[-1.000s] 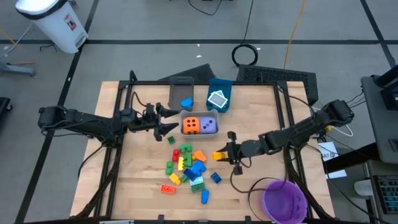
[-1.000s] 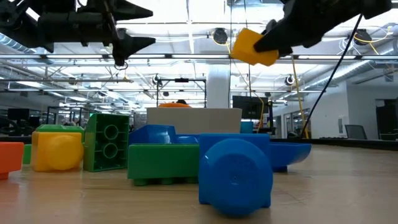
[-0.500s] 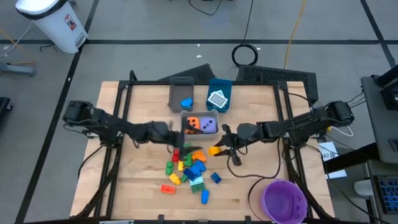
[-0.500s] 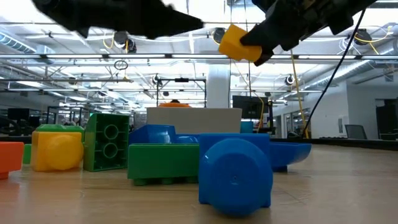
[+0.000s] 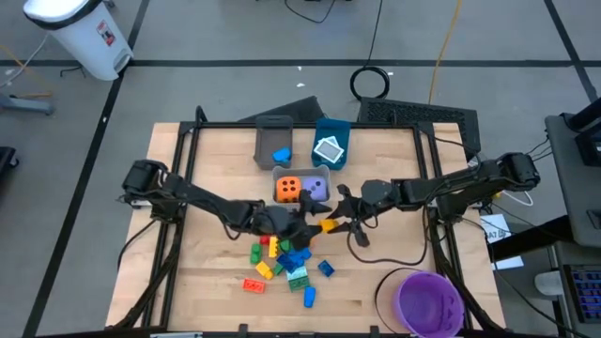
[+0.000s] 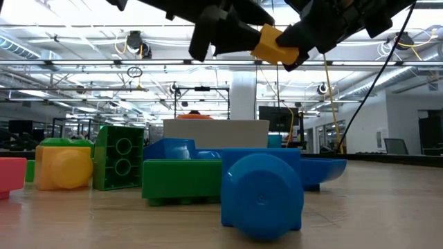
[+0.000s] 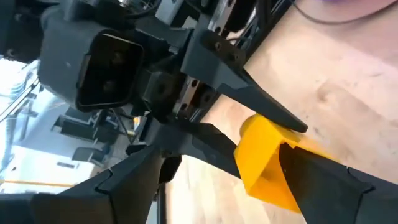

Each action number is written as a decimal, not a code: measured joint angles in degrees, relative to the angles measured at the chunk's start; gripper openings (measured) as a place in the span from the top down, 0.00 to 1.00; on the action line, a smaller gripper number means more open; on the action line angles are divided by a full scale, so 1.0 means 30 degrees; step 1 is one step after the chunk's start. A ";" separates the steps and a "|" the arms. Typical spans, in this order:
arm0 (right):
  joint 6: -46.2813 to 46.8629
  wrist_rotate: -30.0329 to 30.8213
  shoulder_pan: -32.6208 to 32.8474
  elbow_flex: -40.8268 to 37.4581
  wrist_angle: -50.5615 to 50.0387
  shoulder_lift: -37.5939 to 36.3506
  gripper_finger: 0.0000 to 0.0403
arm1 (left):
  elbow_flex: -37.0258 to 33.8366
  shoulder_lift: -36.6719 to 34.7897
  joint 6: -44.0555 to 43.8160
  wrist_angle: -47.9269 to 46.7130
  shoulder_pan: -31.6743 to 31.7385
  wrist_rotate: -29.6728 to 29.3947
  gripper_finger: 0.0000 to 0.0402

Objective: Pick & Place Toys
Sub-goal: Put the right yellow game piece into the black bin, then put the right dark blue game piece into the black bin

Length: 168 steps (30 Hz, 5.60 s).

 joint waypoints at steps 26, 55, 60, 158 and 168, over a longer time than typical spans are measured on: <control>0.0382 0.0833 0.0189 0.0009 -0.2565 -0.2269 0.76 | -0.0036 -0.0101 -0.0628 0.1416 -0.1585 -0.4823 0.45; 0.1631 0.0099 0.0478 -0.1807 0.4360 -0.1135 0.76 | -0.0036 0.0020 -0.0411 0.1307 -0.0444 0.0349 0.42; 0.1839 0.0126 0.0096 -0.1807 0.4546 -0.0969 0.76 | -0.0036 0.0023 -0.0169 0.1443 -0.0444 0.0526 0.42; 0.4061 0.5711 0.6000 0.5015 -0.5050 0.8953 0.24 | -0.9574 -0.6403 -2.5782 0.3931 0.6238 0.0671 0.23; 0.6450 0.6791 0.6675 0.5409 -0.5877 0.9655 0.25 | -0.9579 -0.6403 -2.6621 0.3924 0.4964 0.0664 0.22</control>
